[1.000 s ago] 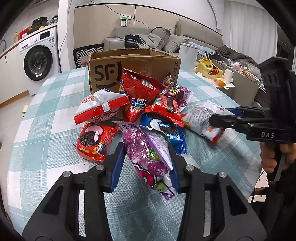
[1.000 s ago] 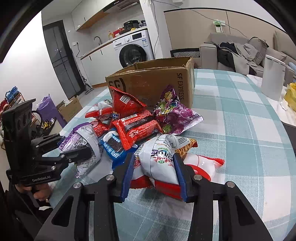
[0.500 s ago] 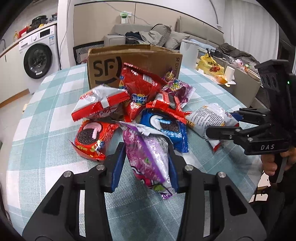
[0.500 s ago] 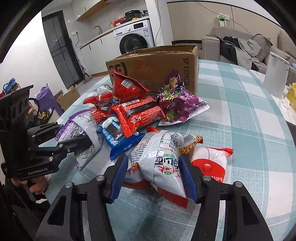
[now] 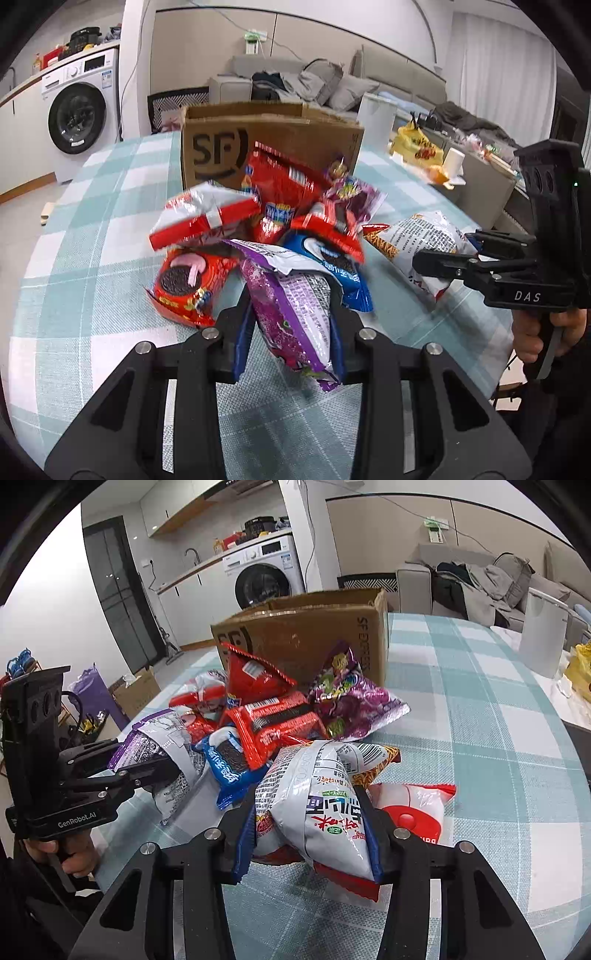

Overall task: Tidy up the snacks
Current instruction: 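Grasp the purple snack bag with the left tool while the right tool grasps the white chip bag, then carry both held bags up and over the open cardboard box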

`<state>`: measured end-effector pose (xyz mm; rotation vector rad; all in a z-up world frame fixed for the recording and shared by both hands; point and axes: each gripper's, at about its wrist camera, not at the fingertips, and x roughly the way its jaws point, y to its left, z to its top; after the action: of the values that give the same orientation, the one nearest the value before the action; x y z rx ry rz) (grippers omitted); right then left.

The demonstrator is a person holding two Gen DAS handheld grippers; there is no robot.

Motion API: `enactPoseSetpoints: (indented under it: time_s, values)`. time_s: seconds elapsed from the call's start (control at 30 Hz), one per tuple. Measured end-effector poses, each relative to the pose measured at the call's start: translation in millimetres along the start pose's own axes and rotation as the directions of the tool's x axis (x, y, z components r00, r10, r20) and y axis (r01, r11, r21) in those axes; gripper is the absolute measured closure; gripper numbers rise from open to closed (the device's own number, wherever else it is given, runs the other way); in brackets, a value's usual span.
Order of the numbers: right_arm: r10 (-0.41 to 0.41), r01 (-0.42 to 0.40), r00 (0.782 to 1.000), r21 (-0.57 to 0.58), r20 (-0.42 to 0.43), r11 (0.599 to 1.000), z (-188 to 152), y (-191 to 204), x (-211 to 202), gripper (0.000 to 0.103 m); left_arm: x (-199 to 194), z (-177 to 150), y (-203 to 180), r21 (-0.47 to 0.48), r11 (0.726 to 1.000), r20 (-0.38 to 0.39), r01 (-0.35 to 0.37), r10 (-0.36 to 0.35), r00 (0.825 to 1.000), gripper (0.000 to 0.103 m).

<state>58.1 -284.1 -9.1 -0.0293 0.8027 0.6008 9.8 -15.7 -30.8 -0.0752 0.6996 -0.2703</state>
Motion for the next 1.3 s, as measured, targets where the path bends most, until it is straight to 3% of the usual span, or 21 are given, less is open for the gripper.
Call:
enactPoseSetpoints:
  time_s: [0.4,0.73,1.3]
  values:
    - [0.02,-0.018,0.994,-0.023,0.111,1.0,27.2,6.3,-34.9,0.055,-30.2,24.4,-1.7,-0.004,1.0,0.1,-0.031,0.031,0.995,0.072]
    - [0.028,-0.021,0.984,-0.039,0.177,0.999,60.9,3.2,-49.2,0.055,-41.5,64.8,-0.9,-0.005,0.997,0.172,-0.08,0.08,0.982,0.072]
    - [0.059,-0.052,0.978,-0.042,0.202,0.998,108.3,8.7,-40.3,0.054,-34.4,121.1,11.7,-0.042,0.986,0.218,-0.162,0.167,0.962,0.071]
